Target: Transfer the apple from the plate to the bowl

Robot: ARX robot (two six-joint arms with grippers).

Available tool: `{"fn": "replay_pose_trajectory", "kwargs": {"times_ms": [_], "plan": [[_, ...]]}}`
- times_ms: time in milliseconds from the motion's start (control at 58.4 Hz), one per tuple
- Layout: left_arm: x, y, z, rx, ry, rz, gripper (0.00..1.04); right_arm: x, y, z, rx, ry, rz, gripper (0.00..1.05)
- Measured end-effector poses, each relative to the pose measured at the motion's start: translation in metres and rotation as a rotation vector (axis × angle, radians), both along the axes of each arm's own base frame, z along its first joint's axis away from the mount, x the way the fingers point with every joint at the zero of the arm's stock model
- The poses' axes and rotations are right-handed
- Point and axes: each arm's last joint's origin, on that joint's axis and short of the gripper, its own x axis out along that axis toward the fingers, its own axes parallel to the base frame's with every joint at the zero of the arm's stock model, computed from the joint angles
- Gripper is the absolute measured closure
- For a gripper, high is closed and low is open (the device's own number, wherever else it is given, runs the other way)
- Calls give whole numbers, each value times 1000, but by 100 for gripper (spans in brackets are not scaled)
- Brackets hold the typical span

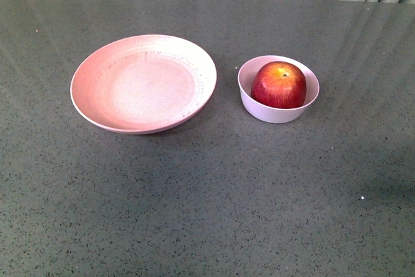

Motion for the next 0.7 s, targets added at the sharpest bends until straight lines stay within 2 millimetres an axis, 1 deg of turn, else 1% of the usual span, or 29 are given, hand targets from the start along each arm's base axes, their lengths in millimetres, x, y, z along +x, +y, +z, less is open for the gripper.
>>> {"fn": "replay_pose_trajectory", "kwargs": {"times_ms": [188,222,291,342,359,428,702], "plan": [[0,0,0,0,0,0,33,0,0,0,0,0,0,9],[0,0,0,0,0,0,26,0,0,0,0,0,0,9],[0,0,0,0,0,0,15,0,0,0,0,0,0,9],[0,0,0,0,0,0,8,0,0,0,0,0,0,9],[0,0,0,2,0,0,7,0,0,0,0,0,0,9],[0,0,0,1,0,0,10,0,0,0,0,0,0,9],[0,0,0,2,0,0,9,0,0,0,0,0,0,9]]}}
